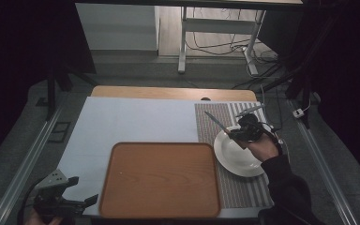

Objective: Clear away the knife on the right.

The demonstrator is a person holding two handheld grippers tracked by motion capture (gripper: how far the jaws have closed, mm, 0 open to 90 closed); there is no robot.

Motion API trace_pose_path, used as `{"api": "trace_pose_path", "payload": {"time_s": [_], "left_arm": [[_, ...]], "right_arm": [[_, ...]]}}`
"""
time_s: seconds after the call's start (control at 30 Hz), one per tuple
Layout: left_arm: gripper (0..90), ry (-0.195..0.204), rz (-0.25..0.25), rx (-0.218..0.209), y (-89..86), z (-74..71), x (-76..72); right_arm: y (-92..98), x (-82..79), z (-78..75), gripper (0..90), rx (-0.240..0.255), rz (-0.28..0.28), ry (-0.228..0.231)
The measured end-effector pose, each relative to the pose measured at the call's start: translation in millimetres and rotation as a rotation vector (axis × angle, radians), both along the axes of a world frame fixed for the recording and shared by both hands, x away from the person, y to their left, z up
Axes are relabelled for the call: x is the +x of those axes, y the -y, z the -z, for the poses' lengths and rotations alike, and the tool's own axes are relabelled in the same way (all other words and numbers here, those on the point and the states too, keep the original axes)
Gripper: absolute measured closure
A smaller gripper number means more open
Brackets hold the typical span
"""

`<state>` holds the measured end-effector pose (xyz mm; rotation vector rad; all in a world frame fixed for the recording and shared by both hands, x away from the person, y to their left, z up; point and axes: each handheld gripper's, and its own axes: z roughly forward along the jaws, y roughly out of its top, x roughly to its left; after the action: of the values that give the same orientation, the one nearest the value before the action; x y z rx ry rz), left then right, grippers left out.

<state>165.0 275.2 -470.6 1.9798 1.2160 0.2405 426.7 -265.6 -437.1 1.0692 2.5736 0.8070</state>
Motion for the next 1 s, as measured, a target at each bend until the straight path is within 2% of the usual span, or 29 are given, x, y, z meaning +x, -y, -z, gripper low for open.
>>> {"api": "trace_pose_path", "payload": {"time_s": [0.13, 0.53, 1.0], "left_arm": [[0.9, 0.000, 0.000, 0.000, 0.0, 0.0, 0.0], [0.9, -0.001, -0.001, 0.001, 0.5, 0.1, 0.6], [0.9, -0.003, 0.001, 0.001, 0.3, 0.2, 1.3]], "right_arm": [[-10.2, -16.4, 2.4, 77.1, 0.008, -0.045, 0.008], [-32.3, -64.5, 8.8, 77.1, 0.077, -0.137, -0.028], [-70.5, -104.3, 25.0, 77.1, 0.036, -0.242, -0.049]]}}
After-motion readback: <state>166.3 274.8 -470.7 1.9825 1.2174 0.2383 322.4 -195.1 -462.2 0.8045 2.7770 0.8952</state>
